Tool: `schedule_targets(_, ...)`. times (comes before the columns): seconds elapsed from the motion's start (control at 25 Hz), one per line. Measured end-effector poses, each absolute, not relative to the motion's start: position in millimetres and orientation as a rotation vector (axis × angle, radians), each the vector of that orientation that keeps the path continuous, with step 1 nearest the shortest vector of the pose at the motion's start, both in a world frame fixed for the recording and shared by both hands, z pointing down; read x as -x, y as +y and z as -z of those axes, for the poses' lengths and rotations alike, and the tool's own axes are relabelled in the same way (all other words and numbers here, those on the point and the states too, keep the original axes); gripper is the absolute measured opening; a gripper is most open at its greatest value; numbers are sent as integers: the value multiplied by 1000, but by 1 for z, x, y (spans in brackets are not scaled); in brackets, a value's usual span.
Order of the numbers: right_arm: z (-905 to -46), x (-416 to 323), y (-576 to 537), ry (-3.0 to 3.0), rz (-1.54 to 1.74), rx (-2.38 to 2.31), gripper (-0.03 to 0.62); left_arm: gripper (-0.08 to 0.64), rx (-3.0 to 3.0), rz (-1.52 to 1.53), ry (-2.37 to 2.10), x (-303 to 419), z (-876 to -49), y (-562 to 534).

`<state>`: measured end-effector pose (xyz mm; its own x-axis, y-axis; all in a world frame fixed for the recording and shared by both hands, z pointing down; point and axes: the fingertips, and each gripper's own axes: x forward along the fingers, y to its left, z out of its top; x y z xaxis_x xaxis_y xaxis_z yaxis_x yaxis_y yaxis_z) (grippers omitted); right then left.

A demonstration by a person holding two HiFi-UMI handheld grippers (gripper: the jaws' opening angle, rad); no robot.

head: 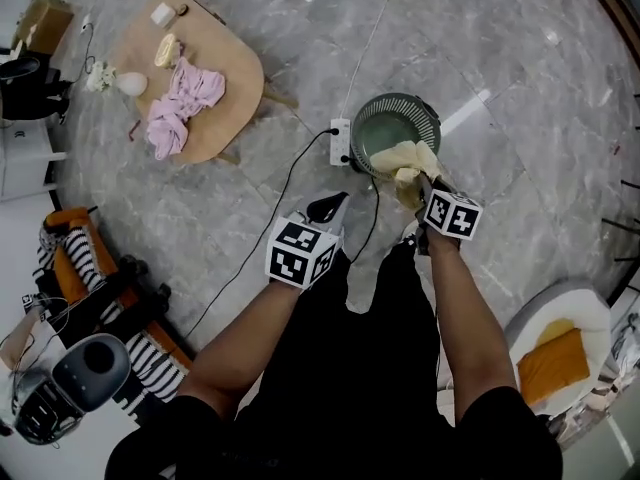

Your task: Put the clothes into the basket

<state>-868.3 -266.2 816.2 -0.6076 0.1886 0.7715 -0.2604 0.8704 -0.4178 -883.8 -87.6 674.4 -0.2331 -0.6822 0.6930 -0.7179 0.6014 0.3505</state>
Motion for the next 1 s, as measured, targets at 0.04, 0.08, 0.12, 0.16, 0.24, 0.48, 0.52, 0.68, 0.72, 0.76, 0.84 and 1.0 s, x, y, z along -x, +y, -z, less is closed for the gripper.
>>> schedule_targets(0.04, -826, 875, -268, -2128, -618, -45, 37, 0, -1096, -51, -1959, 886, -680, -87)
schedule_targets(0.08, -834, 882, -269, -2126, -604, -39, 37, 0, -1082, -48, -1958, 888, -686, -88)
schedule_targets(0.12, -842, 889, -271, -2127, -588, -33, 37, 0, -1069, -44, -1955, 889, -692, -88)
schedule_targets(0.16, -850, 895, -272, -2128, -573, -28, 37, 0, -1059, -42, -1951, 889, -697, -89)
schedule_targets(0.24, -873, 902, -275, -2120, -554, -22, 37, 0, -1049, -46, -1937, 888, -708, -91)
schedule_targets(0.48, -956, 882, -276, -2012, -486, -17, 37, 0, -1030, -76, -1895, 879, -744, -93)
schedule_targets(0.52, -968, 874, -273, -1991, -479, -7, 37, 0, -1025, -77, -1890, 878, -748, -93)
schedule_targets(0.68, -1006, 835, -260, -1918, -476, 14, 37, 0, -1043, -94, -1875, 876, -755, -94)
schedule_targets(0.72, -1010, 825, -258, -1903, -464, 11, 37, 0, -1048, -97, -1872, 875, -756, -95)
schedule_targets(0.76, -1013, 814, -257, -1887, -450, 5, 37, 0, -1051, -100, -1870, 873, -757, -95)
schedule_targets(0.84, -1023, 789, -252, -1844, -442, -3, 37, 0, -1053, -105, -1864, 867, -760, -94)
schedule_targets(1.0, -1040, 751, -244, -1781, -433, 3, 38, 0, -1060, -110, -1852, 853, -761, -97)
